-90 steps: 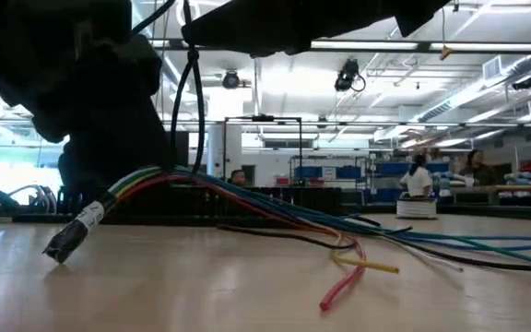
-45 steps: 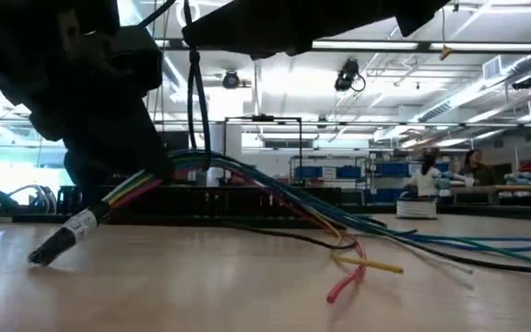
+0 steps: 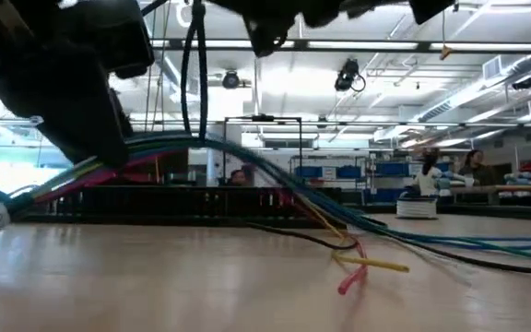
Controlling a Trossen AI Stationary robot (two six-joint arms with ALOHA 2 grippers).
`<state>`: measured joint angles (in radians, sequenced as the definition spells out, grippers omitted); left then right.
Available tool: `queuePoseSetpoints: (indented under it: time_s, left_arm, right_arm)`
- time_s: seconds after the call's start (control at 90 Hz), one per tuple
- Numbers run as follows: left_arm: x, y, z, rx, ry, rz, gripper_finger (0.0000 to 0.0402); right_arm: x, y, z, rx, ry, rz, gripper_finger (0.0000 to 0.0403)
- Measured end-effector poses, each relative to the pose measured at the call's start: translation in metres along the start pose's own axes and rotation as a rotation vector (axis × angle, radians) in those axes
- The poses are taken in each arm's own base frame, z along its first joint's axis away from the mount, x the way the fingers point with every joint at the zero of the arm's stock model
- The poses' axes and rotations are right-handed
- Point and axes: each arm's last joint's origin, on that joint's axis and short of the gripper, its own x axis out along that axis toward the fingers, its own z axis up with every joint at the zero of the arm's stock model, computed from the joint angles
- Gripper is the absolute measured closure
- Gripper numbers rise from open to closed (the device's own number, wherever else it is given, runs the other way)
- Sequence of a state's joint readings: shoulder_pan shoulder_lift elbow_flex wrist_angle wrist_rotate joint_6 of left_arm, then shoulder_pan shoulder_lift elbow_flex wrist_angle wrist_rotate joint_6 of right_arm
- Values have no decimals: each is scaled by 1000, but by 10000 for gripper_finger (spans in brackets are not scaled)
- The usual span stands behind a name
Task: Ziptie cables
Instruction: Wrap the right black zip tie on the cables
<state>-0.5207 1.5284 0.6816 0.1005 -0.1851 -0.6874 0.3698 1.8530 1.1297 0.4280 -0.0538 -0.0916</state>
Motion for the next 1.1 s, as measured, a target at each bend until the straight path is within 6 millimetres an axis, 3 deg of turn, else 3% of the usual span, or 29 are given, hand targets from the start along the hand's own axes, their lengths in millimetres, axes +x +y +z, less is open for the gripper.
queuePoseSetpoints:
  time_s: [0.133, 0.311, 0.622, 0.778, 1.1]
  left_arm:
    - [-1, -6, 7, 82, -21, -24, 373]
    - [-4, -20, 13, 190, -35, -74, 292]
    - [-6, -18, 5, 219, 67, 7, 182]
    - [-7, -21, 5, 264, 19, 51, 163]
    - [-10, -27, 6, 396, -119, 176, 161]
  right_arm:
    - [0, 0, -1, 18, 10, -30, 403]
    - [2, -8, -8, 29, 51, -62, 403]
    - [1, -16, -9, 80, 54, -88, 403]
    - [1, -16, -9, 117, 49, -90, 403]
    - [1, -16, -9, 135, 55, -96, 403]
